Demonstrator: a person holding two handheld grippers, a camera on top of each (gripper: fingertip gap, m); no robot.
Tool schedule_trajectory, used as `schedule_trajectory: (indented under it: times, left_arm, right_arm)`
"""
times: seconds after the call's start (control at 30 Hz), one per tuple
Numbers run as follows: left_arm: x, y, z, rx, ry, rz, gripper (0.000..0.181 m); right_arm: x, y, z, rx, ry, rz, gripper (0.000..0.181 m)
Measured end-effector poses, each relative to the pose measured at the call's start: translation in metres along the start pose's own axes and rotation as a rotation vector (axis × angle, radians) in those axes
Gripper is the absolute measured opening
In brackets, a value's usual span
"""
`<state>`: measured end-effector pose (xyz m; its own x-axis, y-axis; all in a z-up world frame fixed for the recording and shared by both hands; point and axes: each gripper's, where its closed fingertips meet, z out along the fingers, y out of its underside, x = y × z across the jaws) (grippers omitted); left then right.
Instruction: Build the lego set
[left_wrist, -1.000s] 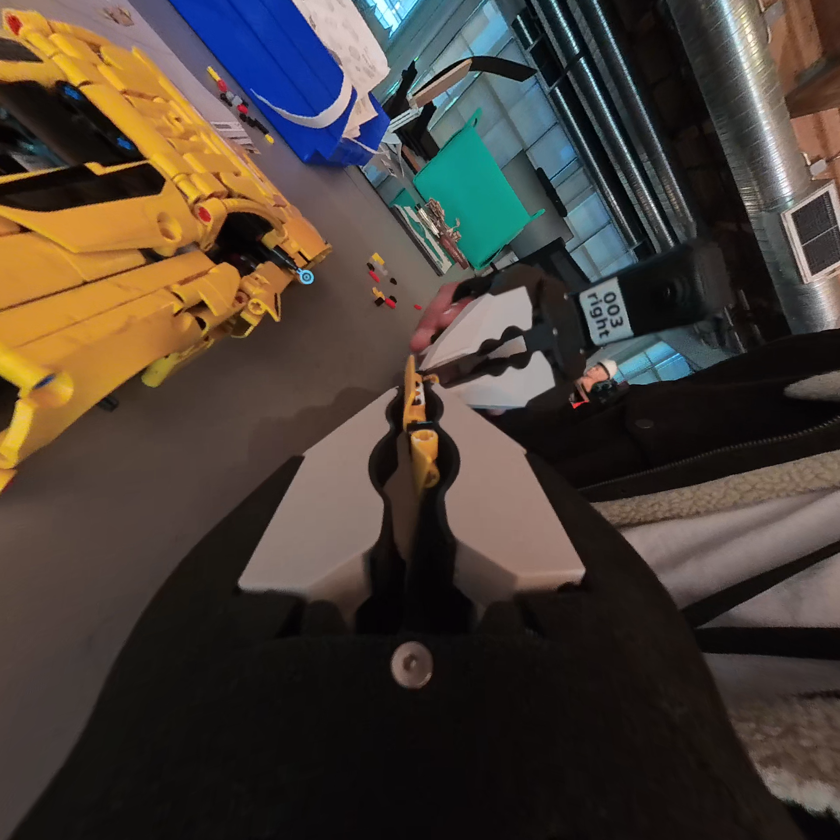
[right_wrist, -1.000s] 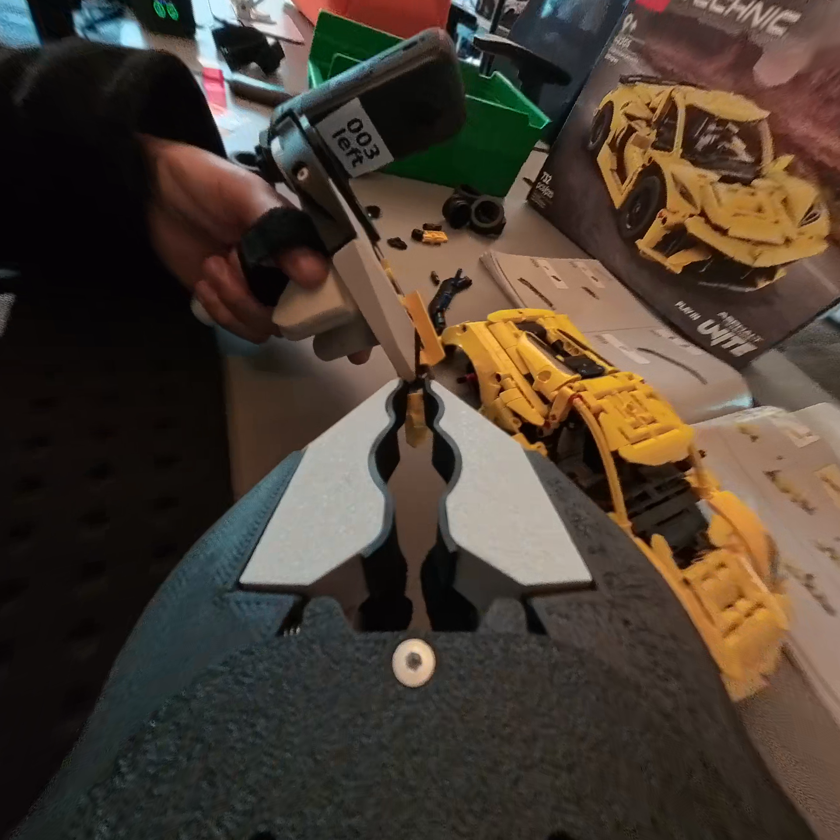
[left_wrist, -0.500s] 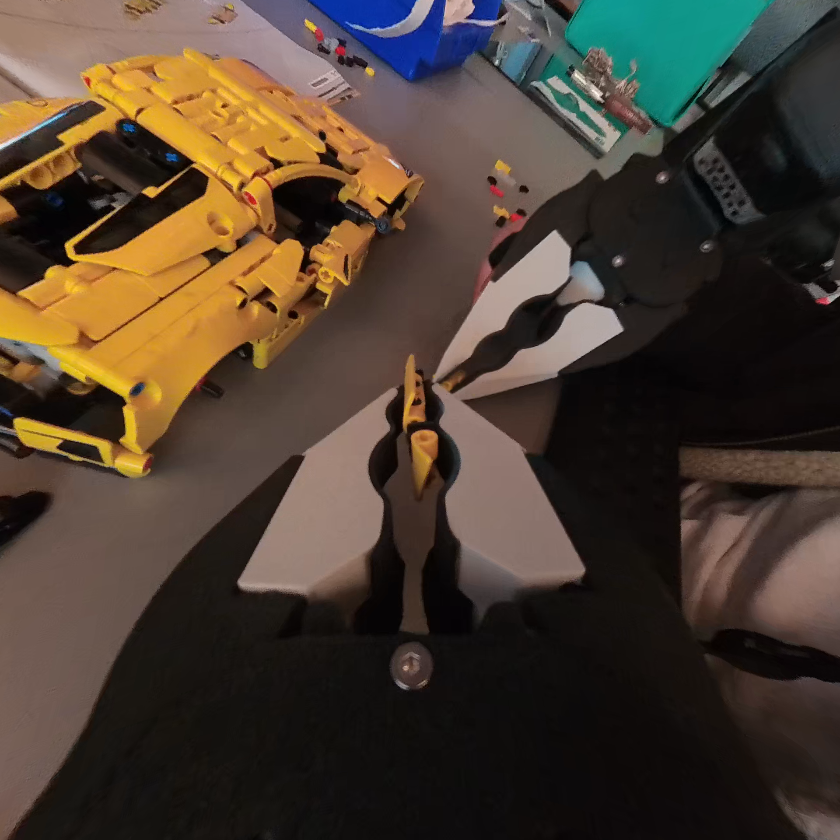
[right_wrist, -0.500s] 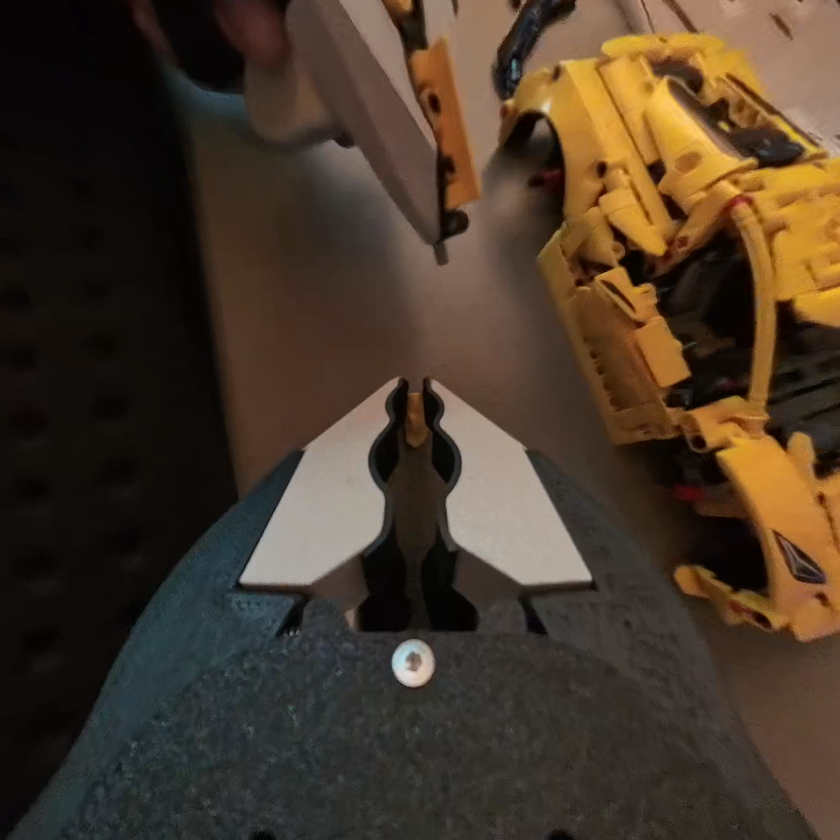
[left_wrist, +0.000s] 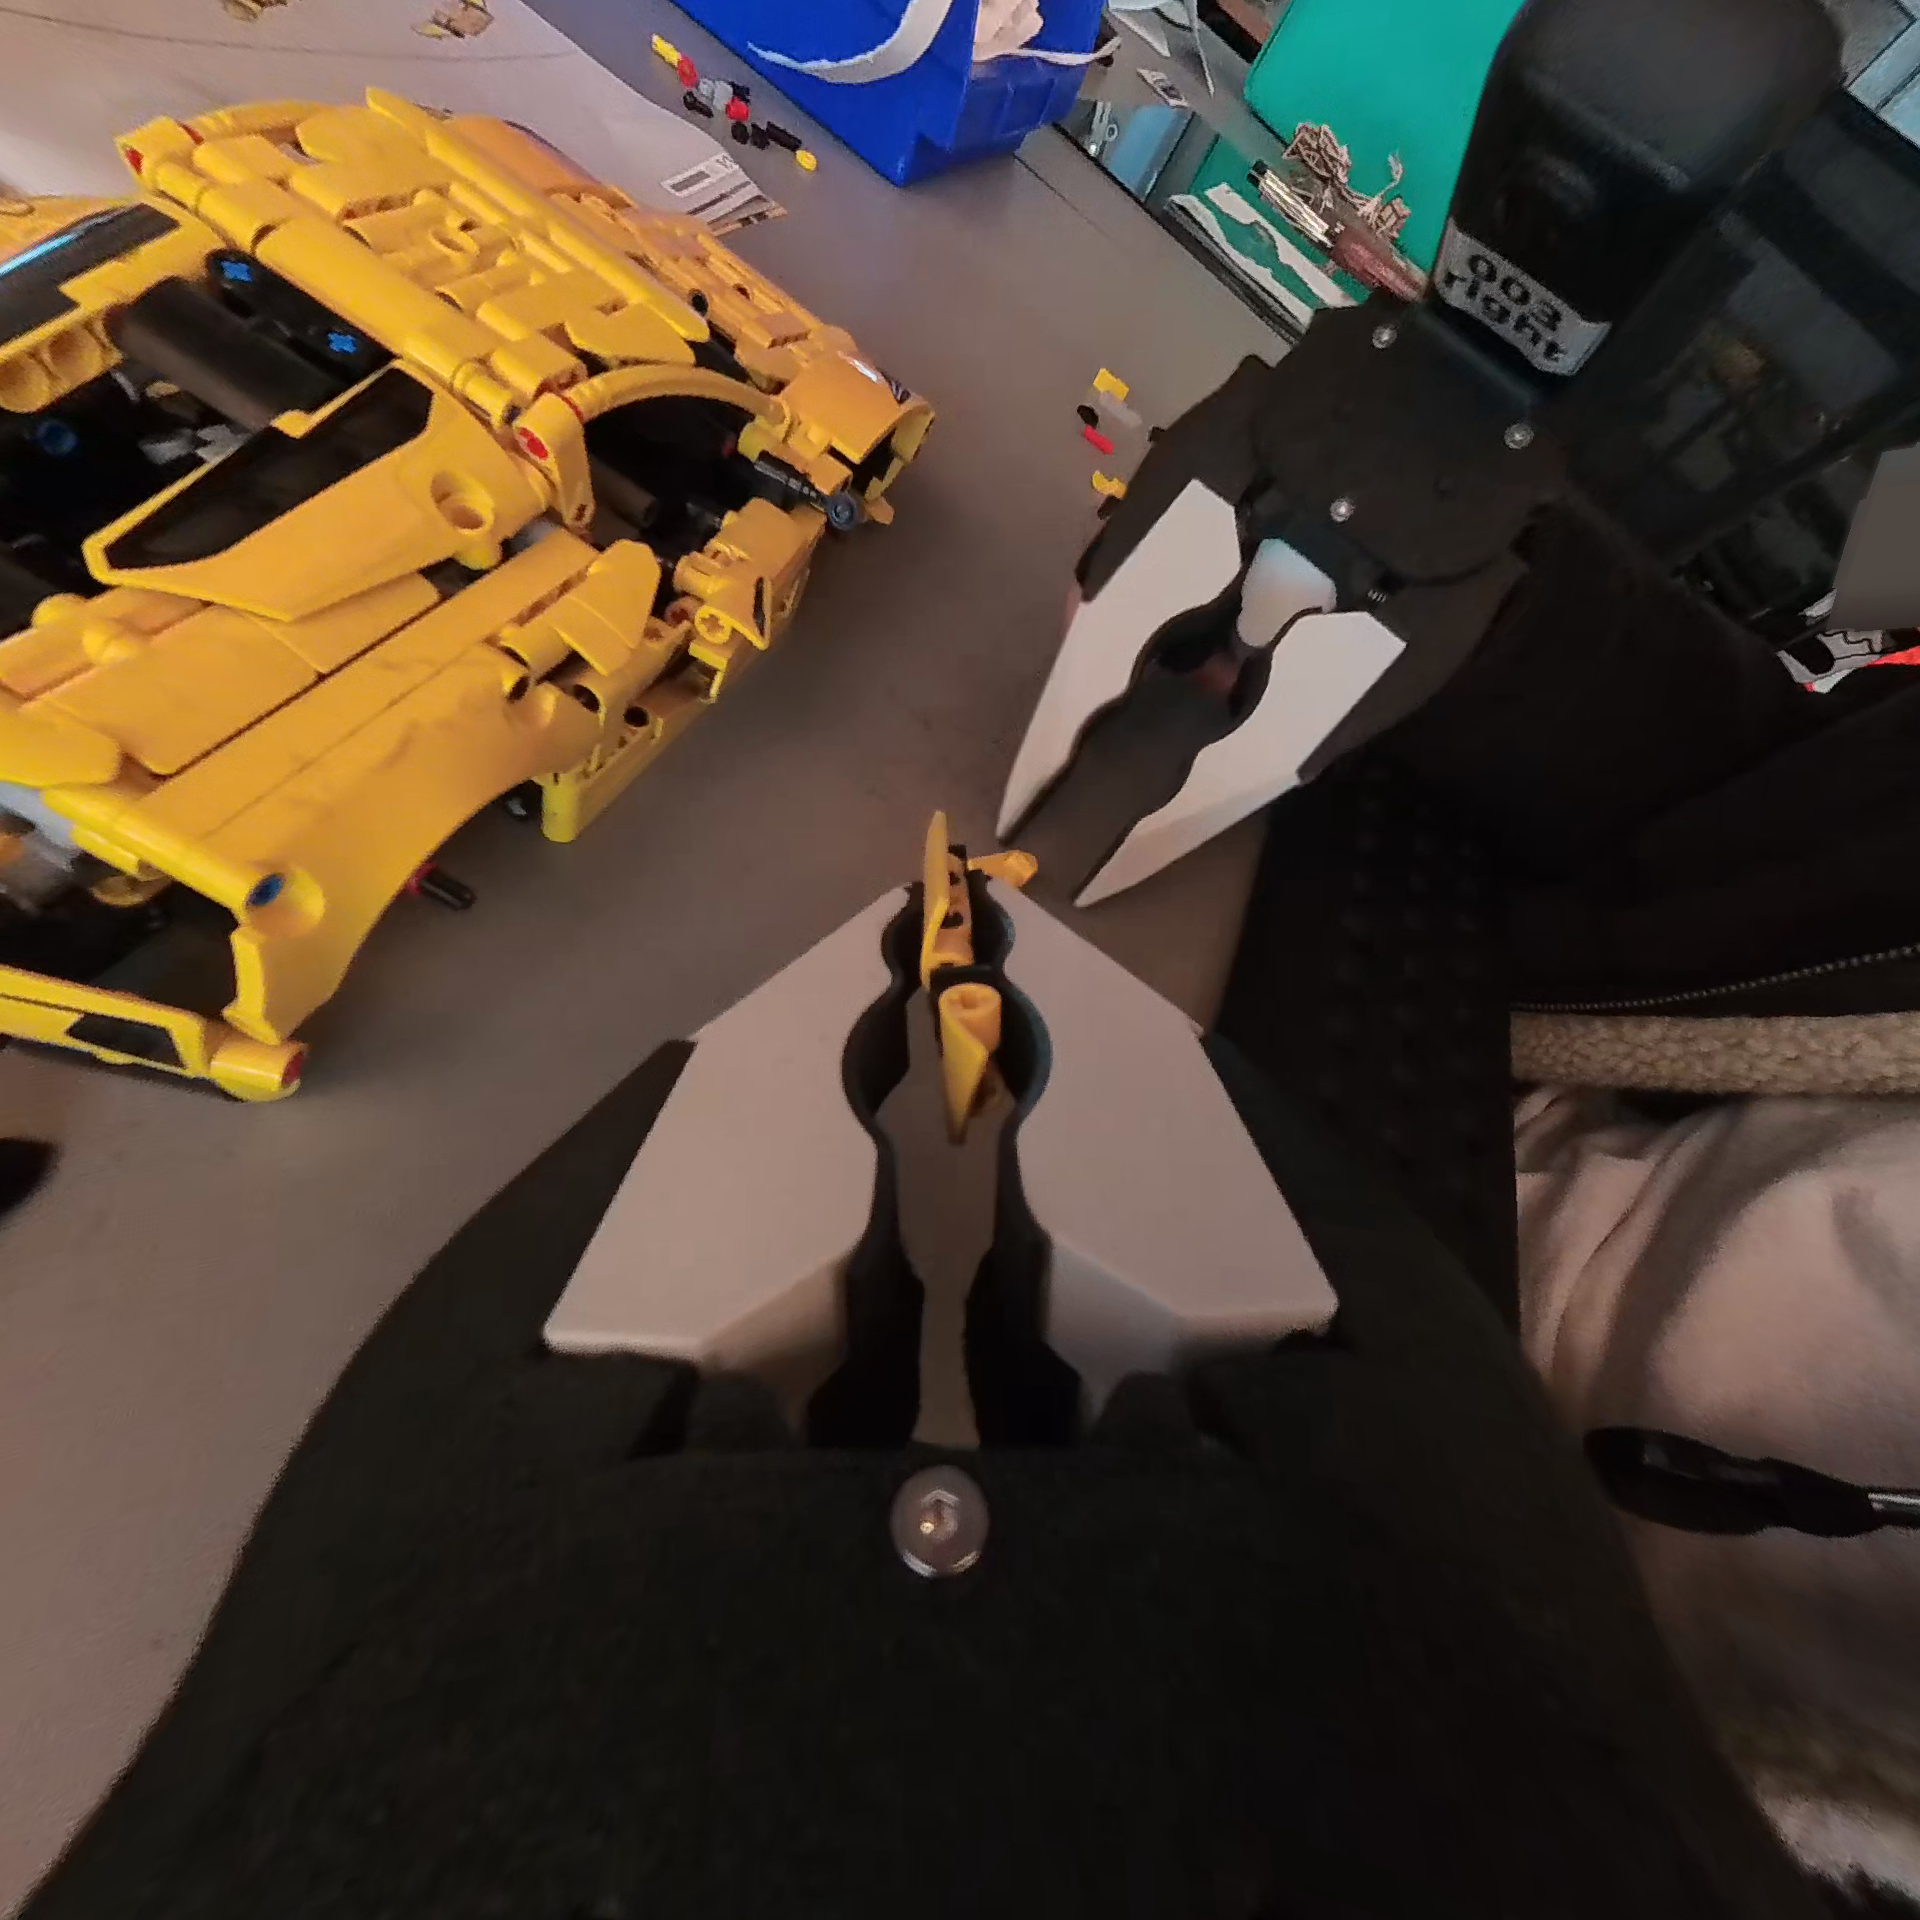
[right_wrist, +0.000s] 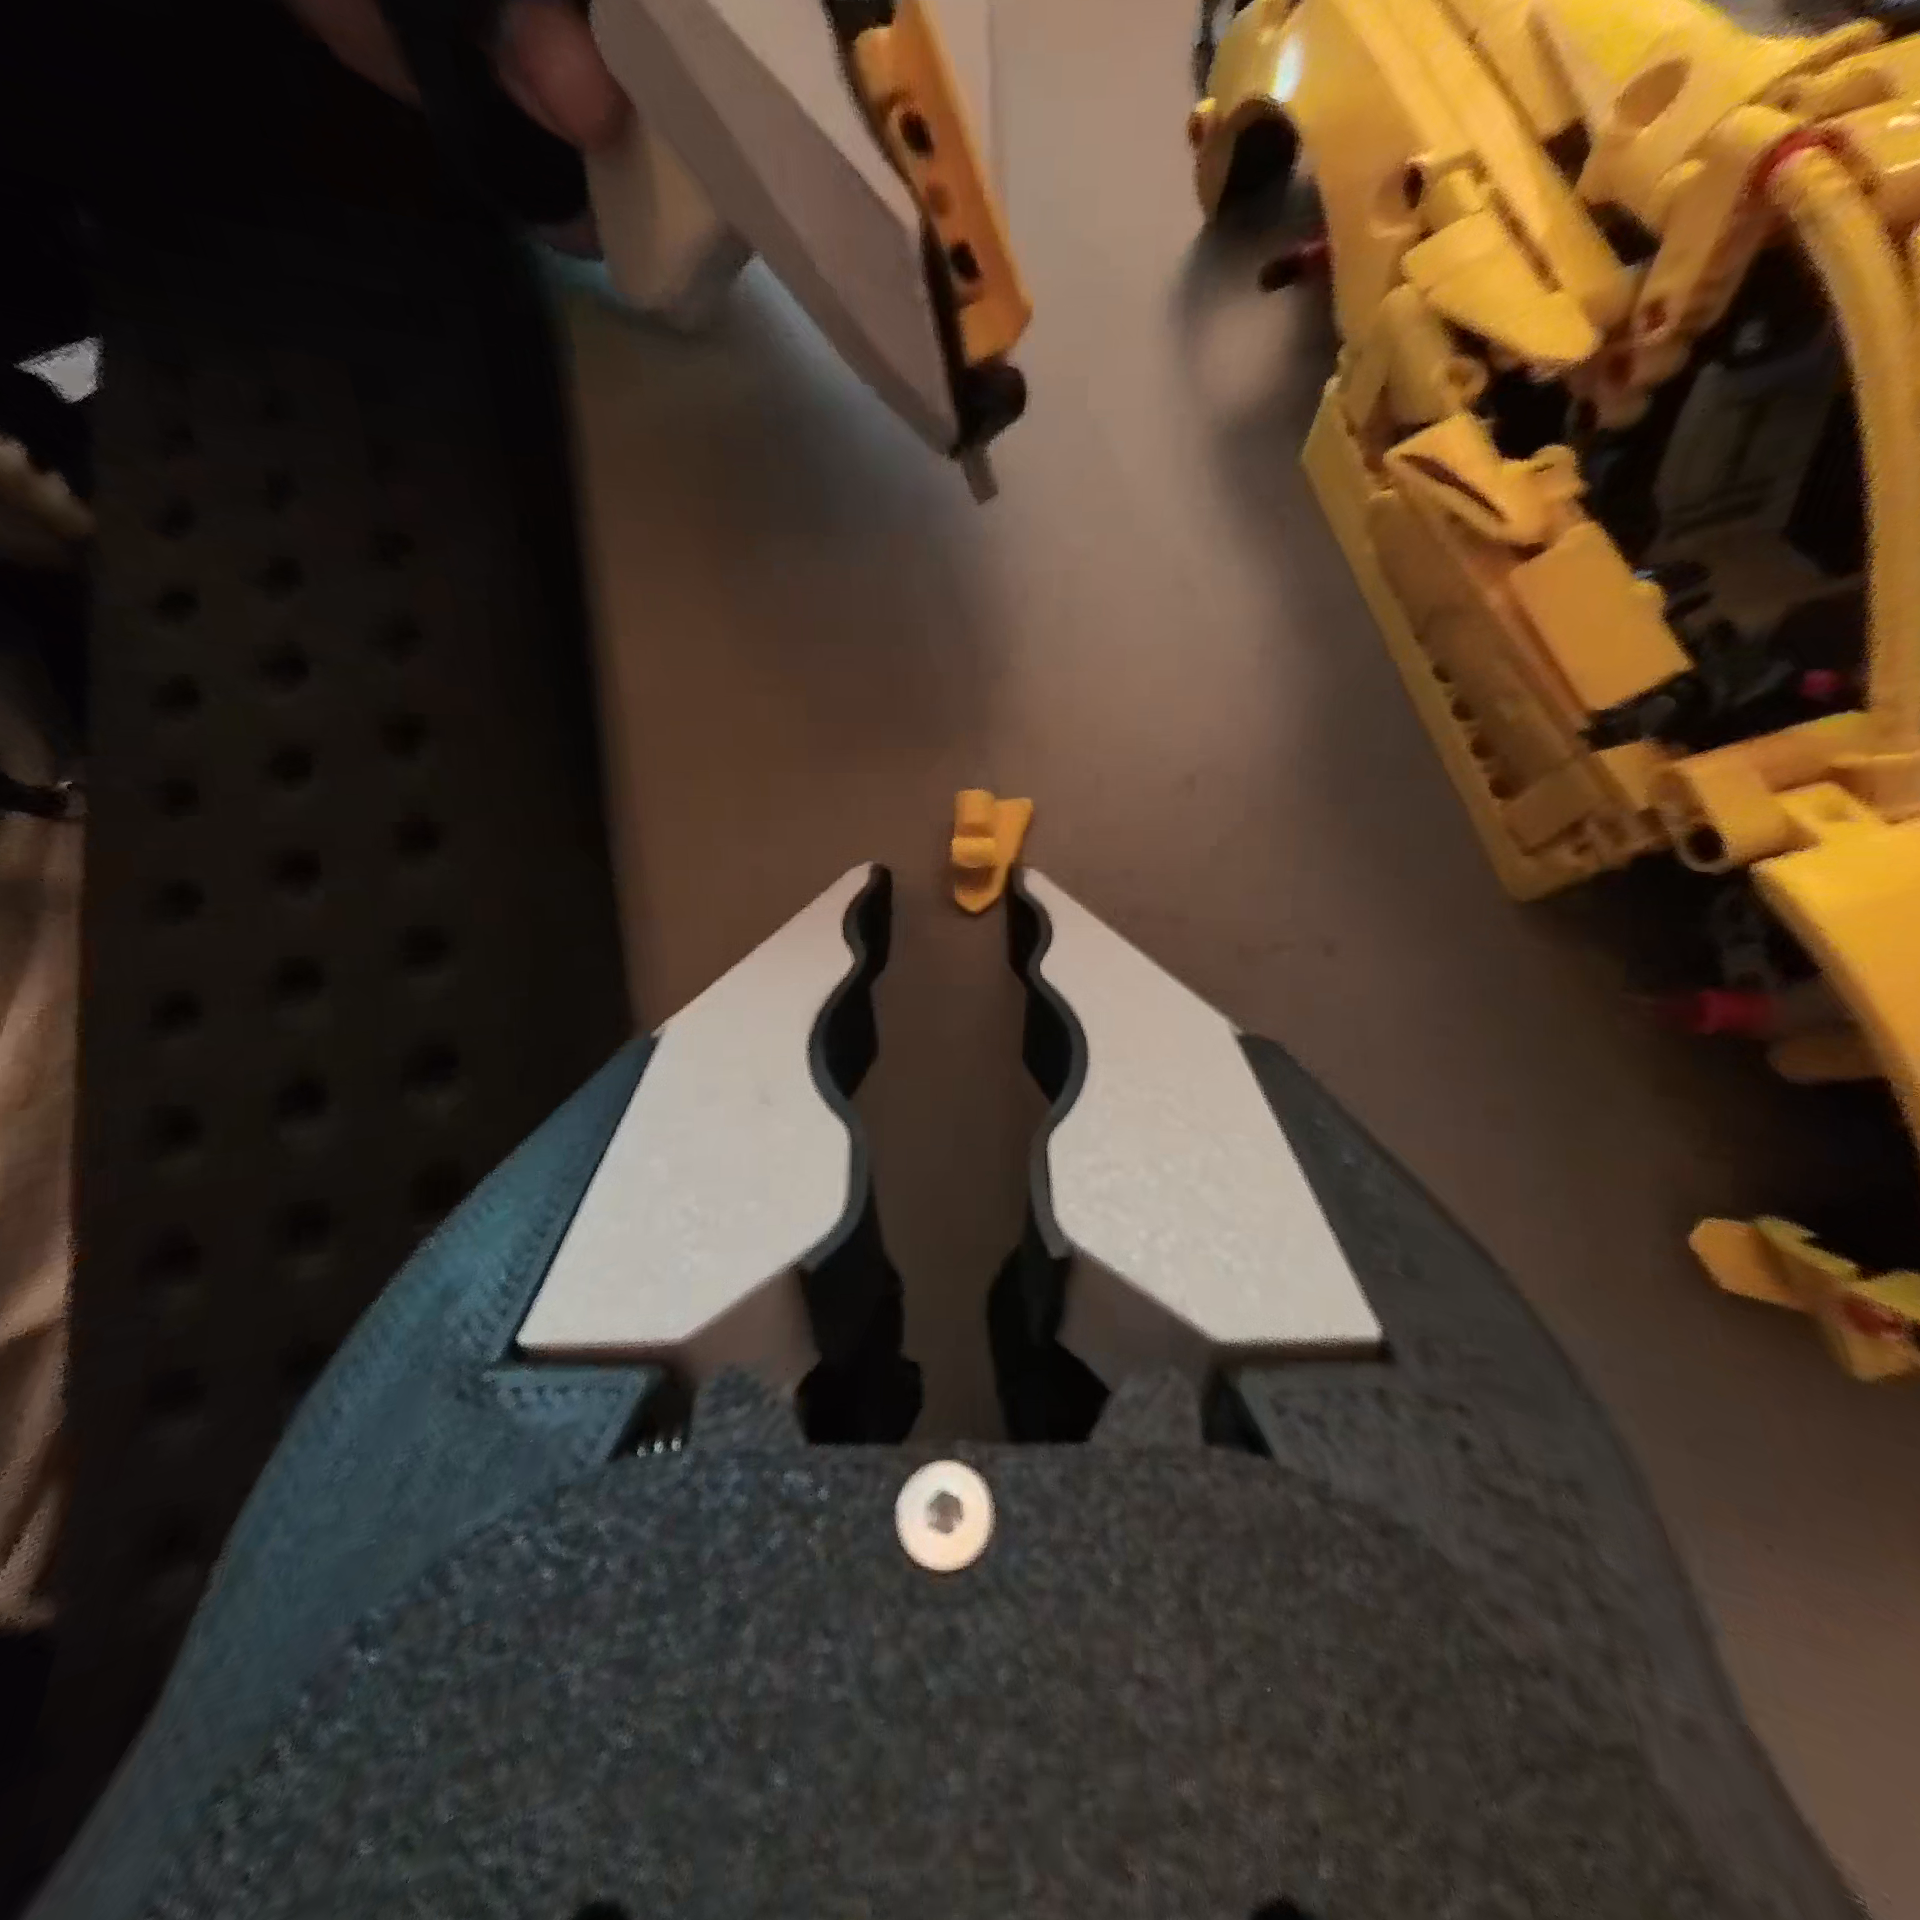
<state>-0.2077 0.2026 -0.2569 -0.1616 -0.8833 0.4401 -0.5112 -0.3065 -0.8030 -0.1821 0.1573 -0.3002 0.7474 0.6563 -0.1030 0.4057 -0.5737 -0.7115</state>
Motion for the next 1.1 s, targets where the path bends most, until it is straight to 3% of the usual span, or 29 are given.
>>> schedule_trajectory:
  times: [0.23, 0.3, 0.43, 0.63, 1.0, 1.1]
  left_arm:
    - [0.002, -0.001, 0.0, 0.007, 0.016, -0.006, 0.007]
    - [0.003, 0.0, 0.0, 0.002, 0.019, -0.001, 0.007]
    - [0.007, 0.001, 0.001, -0.004, 0.037, 0.013, 0.007]
    - [0.014, 0.003, 0.002, -0.015, 0.081, 0.031, 0.007]
    - [0.016, 0.006, 0.004, -0.037, 0.11, 0.012, 0.007]
    - [0.012, -0.002, 0.0, 0.013, 0.131, -0.056, 0.007]
  right_arm:
    - [-0.009, -0.01, -0.005, 0.057, -0.08, -0.013, 0.021]
    - [0.001, -0.012, -0.003, 0.071, -0.024, -0.114, 0.019]
    - [-0.008, -0.013, 0.004, 0.069, -0.081, -0.285, 0.021]
    - [-0.004, -0.016, 0.004, 0.091, -0.136, -0.378, 0.02]
    - [-0.004, -0.011, 0.014, 0.03, -0.2, -0.317, 0.017]
    - [0.003, -0.027, 0.012, 0.091, -0.124, -0.285, 0.017]
